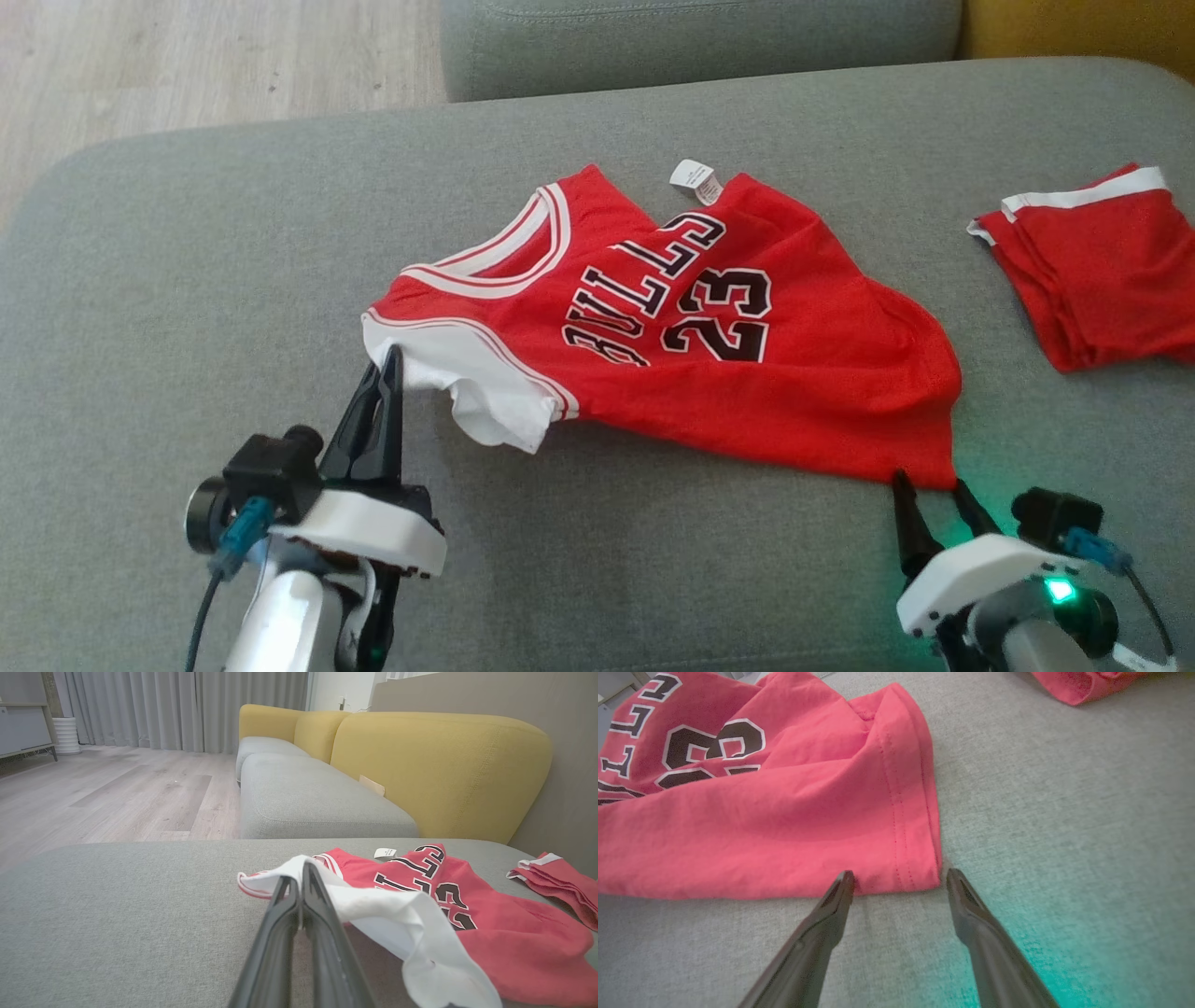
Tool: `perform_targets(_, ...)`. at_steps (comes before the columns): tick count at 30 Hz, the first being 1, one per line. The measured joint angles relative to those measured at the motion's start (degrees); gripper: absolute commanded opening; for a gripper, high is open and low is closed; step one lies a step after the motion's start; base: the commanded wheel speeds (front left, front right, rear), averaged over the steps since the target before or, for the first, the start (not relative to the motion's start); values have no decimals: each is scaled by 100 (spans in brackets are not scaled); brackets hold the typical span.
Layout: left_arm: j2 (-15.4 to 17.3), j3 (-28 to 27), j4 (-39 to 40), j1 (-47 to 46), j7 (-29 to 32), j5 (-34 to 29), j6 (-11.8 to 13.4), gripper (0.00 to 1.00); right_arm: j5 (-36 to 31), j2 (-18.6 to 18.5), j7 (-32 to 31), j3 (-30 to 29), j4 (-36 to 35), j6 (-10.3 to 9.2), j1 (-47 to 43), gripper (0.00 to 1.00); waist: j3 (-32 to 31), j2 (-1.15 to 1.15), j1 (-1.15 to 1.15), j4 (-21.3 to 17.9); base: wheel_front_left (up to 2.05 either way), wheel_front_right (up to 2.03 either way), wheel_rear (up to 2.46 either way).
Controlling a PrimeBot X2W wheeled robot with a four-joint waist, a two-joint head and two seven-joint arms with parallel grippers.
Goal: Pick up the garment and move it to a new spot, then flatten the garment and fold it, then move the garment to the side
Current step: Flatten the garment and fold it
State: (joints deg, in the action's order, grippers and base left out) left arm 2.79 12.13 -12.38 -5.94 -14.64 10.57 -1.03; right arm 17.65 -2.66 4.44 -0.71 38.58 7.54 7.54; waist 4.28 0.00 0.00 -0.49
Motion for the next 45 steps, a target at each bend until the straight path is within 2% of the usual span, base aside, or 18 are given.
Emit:
perform_targets(5, -2, 33, 15, -1, 0, 20, 1, 0, 207, -12, 2, 138, 325, 0, 240, 100, 22, 0, 0, 49, 0, 0, 0)
perform_targets(6, -2, 36, 15, -1, 0, 19, 1, 0, 247, -13, 11, 192, 396, 0, 293, 87, 26, 0, 0, 64, 0, 0, 0)
perform_targets(8, -2, 38, 22, -2, 0, 19, 1, 0, 298, -16, 63, 245, 532, 0, 389, 0, 36, 0, 0, 89, 0, 0, 0)
perform_targets(16, -3, 0, 36, -2, 0, 20, 1, 0, 411, -41, 421, 472, 917, 0, 602, 0, -9, 0, 0, 95, 0, 0, 0)
perform_targets(20, -7, -96, 134, -2, 0, 126, 1, 0, 415, -27, 666, 595, 702, 0, 626, 0, -72, 0, 0, 42, 0, 0, 0)
perform_targets(24, -8, -249, 296, -31, 0, 215, -89, 0, 361, -19, 797, 620, 26, 0, 883, 0, -146, 0, 0, -31, 0, 0, 0)
perform_targets(29, -13, -433, 557, -381, -1, 218, -277, 0, 2, -24, 803, 568, -1158, 0, 1277, 0, -276, 0, 0, -109, 0, 0, 0)
perform_targets(33, -8, -583, 789, -988, -2, 314, -404, 0, -144, -187, 519, 587, -2149, 0, 1523, 0, -416, 0, 0, -145, 0, 0, 0)
perform_targets(39, 15, -657, 1191, -1843, 0, 493, -461, 0, -170, -522, -5, 580, -3475, 0, 1950, 0, -620, 0, 0, -180, 0, 0, 0)
perform_targets(45, 46, -783, 1780, -2148, 290, 713, -447, 0, -209, -561, -568, 547, -4459, 0, 1981, 0, -826, 0, 0, -208, 0, 0, 0)
